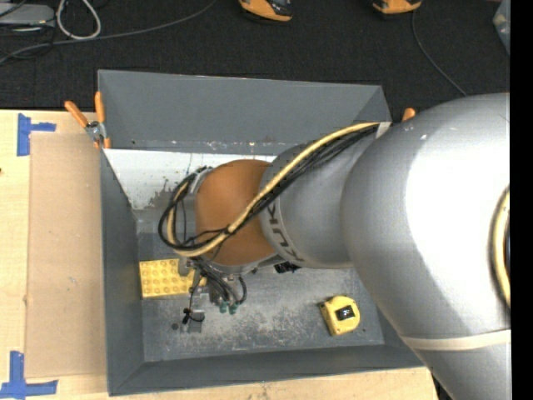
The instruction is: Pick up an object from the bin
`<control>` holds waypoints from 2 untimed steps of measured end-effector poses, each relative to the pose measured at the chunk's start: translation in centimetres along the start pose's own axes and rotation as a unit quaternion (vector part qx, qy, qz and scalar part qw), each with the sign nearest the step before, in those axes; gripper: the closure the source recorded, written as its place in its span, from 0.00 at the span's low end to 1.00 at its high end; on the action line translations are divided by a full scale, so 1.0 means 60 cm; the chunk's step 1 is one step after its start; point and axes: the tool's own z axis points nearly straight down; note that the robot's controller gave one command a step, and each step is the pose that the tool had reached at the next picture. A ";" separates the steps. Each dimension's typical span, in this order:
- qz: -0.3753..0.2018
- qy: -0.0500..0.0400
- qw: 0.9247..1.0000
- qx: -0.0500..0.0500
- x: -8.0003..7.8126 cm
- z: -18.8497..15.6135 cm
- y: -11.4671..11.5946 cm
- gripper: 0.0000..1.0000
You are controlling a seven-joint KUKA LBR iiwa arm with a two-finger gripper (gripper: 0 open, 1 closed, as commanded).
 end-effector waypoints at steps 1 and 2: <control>0.002 0.002 1.000 0.002 0.007 0.000 0.018 0.00; -0.013 -0.001 1.000 0.000 0.053 0.000 -0.018 0.00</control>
Offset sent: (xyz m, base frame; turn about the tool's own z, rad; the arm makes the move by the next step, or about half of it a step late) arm -0.0473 -0.0255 -0.0009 -0.0362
